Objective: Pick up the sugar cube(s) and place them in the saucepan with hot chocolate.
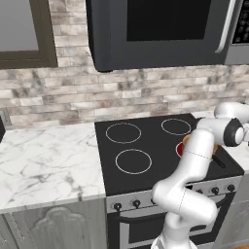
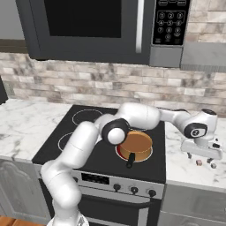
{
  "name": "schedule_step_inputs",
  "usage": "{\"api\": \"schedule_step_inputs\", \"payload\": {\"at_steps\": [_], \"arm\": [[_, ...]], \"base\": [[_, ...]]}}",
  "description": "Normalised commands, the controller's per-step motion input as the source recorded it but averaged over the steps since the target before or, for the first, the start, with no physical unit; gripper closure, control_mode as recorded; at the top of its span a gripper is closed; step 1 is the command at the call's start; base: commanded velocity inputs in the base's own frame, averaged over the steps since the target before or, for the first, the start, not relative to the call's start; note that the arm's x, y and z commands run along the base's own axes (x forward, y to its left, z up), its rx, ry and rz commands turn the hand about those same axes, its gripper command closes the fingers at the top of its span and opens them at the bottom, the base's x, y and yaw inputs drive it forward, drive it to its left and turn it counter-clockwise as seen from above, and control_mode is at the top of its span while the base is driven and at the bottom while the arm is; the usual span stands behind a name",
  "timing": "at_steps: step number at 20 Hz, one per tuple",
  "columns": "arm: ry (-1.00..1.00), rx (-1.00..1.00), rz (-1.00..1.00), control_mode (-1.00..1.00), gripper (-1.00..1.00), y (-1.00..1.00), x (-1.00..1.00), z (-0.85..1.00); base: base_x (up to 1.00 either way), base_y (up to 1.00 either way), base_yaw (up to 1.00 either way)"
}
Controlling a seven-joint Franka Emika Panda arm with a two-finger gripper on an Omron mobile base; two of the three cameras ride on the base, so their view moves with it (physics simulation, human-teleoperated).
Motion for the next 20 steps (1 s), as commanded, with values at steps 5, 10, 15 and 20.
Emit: {"api": "schedule_step_inputs", "payload": {"at_steps": [5,10,15,20], "arm": [[0.00,0.00,0.00,-1.00,-1.00,0.00,0.08,0.00],[0.00,0.00,0.00,-1.00,-1.00,0.00,0.14,0.00],[0.00,0.01,0.00,-1.00,-1.00,0.00,0.00,-0.06],[0.00,0.00,0.00,-1.00,-1.00,0.00,0.00,-0.16]], "base": [[0.00,0.00,0.00],[0.00,0.00,0.00],[0.00,0.00,0.00],[0.00,0.00,0.00]]}}
